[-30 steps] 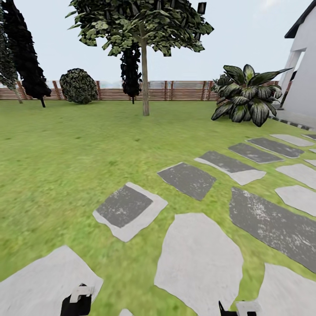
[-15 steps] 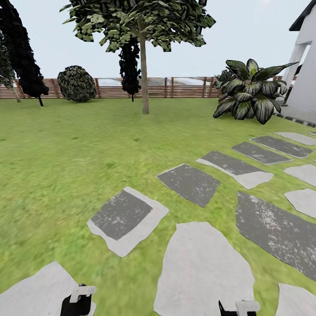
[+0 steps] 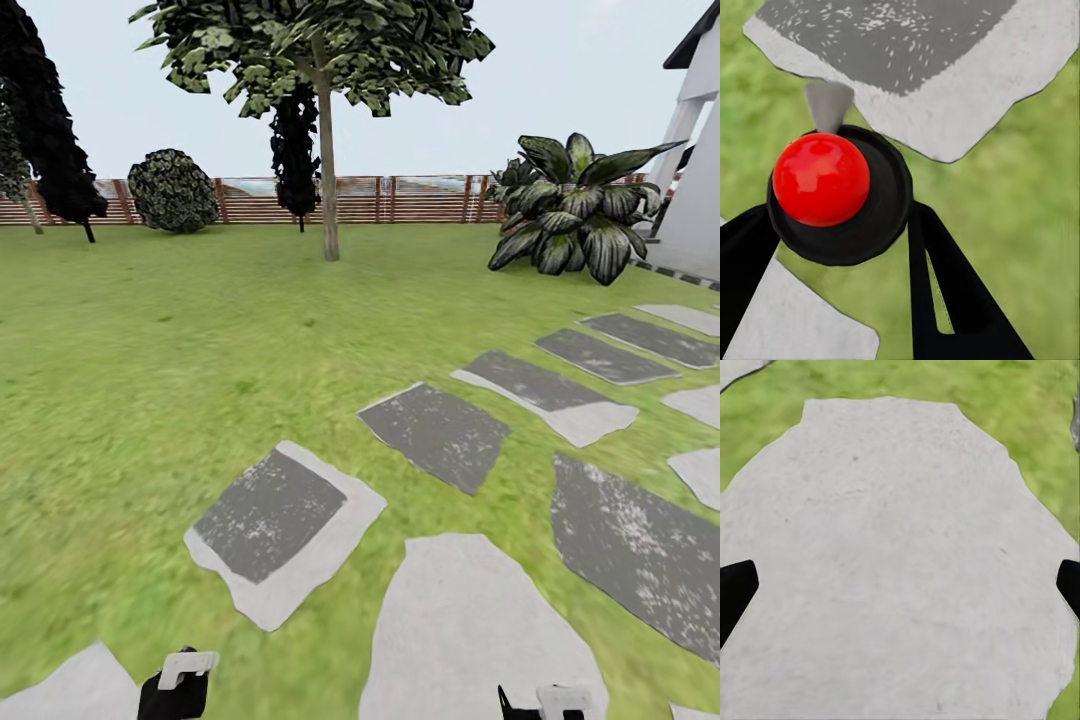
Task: In the garden, pick up the pesticide atomizer on the floor and spray pesticide onto both trees until each tree trunk is fully covered.
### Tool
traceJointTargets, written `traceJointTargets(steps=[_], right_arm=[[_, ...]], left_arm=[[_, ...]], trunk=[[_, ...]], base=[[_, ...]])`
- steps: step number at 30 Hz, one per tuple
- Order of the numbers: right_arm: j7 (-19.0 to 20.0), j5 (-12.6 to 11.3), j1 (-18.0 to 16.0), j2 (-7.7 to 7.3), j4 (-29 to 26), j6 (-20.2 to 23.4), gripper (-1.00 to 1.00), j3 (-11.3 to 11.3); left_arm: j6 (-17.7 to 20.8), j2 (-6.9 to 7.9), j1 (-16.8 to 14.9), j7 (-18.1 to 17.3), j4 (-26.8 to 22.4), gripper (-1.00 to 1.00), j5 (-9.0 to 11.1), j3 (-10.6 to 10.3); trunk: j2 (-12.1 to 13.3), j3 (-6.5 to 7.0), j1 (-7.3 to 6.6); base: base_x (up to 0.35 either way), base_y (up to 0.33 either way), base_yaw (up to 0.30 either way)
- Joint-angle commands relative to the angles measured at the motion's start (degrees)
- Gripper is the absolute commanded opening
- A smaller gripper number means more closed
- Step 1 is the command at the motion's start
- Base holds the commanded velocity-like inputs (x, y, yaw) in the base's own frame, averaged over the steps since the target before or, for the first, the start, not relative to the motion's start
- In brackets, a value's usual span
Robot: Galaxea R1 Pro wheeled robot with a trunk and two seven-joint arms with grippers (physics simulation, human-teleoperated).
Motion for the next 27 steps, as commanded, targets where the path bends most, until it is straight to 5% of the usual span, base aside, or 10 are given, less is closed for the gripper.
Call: traceJointTargets(steps=[1, 27], right_arm=[[0.0, 0.0, -0.1, -0.01, 0.0, -0.2, 1.0, 0.0], [0.0, 0.0, 0.0, -0.01, 0.0, -0.2, 1.0, 0.0]], left_arm=[[-0.1, -0.05, 0.0, -0.5, 0.0, -1.0, -0.1, 0.5], [-0.2, -0.04, 0.0, -0.5, 0.0, -1.0, -0.1, 0.5]], trunk=[[0.0, -0.05, 0.03], [0.0, -0.05, 0.03]], base=[[0.338, 0.0, 0.0], [0.338, 0.0, 0.0]])
